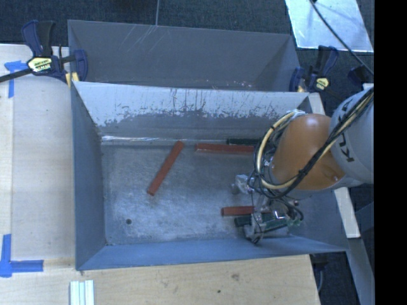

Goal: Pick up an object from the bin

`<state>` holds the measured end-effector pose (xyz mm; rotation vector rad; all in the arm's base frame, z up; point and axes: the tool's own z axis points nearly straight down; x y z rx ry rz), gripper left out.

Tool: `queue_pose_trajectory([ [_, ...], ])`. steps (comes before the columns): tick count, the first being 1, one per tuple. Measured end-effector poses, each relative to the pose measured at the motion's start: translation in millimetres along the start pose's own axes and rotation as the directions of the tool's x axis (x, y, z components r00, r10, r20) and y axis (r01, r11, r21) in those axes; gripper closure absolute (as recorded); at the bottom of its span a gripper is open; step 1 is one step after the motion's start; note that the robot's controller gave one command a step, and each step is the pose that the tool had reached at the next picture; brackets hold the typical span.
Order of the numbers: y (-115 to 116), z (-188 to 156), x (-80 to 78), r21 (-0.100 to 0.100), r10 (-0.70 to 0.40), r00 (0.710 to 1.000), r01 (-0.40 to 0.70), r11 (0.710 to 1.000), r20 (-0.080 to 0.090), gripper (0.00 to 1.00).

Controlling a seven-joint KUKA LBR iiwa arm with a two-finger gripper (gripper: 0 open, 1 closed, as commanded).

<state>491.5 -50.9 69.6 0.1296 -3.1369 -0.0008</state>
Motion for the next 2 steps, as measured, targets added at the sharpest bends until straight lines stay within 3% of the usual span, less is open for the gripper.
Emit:
queue_pose_trajectory([
  [1, -0.2, -3.1, -0.8, 0.0, -0.004, 1.0, 0.004, 1.0, 0.001, 1.0],
  [2, -13.4, -144.0, -44.4, 0.005, -0.062, 0.998, 0.062, 0.998, 0.014, 1.0],
])
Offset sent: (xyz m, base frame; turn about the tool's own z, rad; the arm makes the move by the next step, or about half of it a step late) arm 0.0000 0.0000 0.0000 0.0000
